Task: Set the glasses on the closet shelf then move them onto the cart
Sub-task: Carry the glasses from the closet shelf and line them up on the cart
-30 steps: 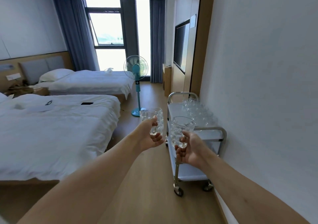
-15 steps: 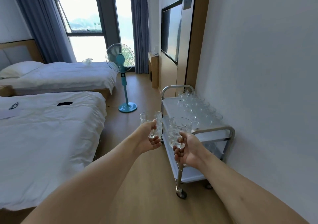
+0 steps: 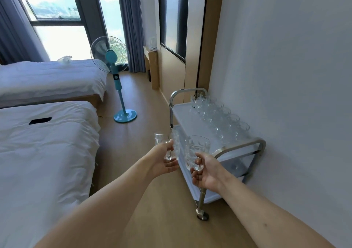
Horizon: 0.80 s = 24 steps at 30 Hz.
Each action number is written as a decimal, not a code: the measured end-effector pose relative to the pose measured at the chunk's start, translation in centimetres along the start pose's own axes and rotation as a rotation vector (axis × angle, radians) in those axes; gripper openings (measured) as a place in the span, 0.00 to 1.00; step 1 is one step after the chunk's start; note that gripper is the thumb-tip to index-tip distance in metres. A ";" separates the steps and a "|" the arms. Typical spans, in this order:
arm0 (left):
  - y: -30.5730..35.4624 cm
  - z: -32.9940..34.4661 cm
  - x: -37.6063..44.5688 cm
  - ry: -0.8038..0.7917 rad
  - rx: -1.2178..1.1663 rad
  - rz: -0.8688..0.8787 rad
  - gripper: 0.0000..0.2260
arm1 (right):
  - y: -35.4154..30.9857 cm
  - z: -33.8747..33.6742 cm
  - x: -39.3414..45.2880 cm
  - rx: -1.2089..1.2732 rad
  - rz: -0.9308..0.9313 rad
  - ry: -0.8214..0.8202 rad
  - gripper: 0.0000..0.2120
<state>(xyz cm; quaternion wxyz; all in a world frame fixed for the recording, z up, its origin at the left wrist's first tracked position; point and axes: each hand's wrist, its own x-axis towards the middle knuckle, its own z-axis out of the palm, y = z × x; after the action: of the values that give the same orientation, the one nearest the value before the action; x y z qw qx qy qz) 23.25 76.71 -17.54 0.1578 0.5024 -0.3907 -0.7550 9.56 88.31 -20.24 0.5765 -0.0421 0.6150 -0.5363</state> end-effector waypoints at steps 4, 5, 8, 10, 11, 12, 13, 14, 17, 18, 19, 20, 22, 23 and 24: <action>1.5 -0.7 3.6 0.013 0.040 -0.025 0.14 | -1.4 0.8 3.4 0.003 0.015 0.011 0.17; 1.9 -0.8 4.4 0.017 0.045 -0.027 0.14 | -1.8 1.0 4.2 0.003 0.022 0.011 0.17; 3.6 -1.1 7.4 0.027 0.051 -0.006 0.14 | -3.6 1.7 7.8 0.007 0.016 -0.007 0.16; 4.9 -1.2 9.5 0.033 0.041 0.004 0.14 | -4.9 2.3 10.1 0.023 0.009 -0.008 0.16; 5.8 -1.2 10.7 0.034 0.035 0.008 0.14 | -5.8 2.7 11.5 0.026 0.012 -0.012 0.16; 6.3 -1.1 11.7 0.036 0.038 0.008 0.14 | -6.4 2.9 12.5 0.029 0.021 -0.016 0.16; 7.4 -0.9 13.0 0.043 0.045 0.009 0.14 | -7.4 3.2 13.8 0.040 0.031 -0.020 0.16; 8.2 -0.8 14.1 0.049 0.048 0.005 0.14 | -8.1 3.4 15.1 0.052 0.037 -0.019 0.16; 10.5 -0.4 17.8 0.063 0.065 -0.023 0.15 | -10.6 3.7 18.8 0.040 0.047 -0.012 0.15; 11.4 -0.2 19.1 0.065 0.070 -0.027 0.15 | -11.4 3.8 20.2 0.035 0.052 -0.011 0.15; 12.0 -0.1 20.2 0.066 0.072 -0.030 0.14 | -12.0 3.8 21.4 0.032 0.055 -0.011 0.13; 12.6 0.1 21.2 0.064 0.071 -0.037 0.14 | -12.7 3.9 22.3 0.029 0.059 -0.008 0.12; 13.6 0.4 23.3 0.058 0.072 -0.055 0.14 | -13.8 4.0 24.5 0.029 0.068 -0.003 0.09; 14.2 0.6 24.4 0.054 0.076 -0.060 0.14 | -14.4 4.1 25.7 0.034 0.074 -0.004 0.09; 14.7 0.6 25.3 0.049 0.080 -0.063 0.14 | -14.8 4.1 26.6 0.044 0.081 -0.006 0.08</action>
<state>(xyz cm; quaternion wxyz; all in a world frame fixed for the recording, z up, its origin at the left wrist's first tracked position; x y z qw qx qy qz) 9.17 51.58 -22.49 0.1231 0.5387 -0.4005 -0.7310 -4.52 61.75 -26.39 0.6003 -0.0061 0.6027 -0.5257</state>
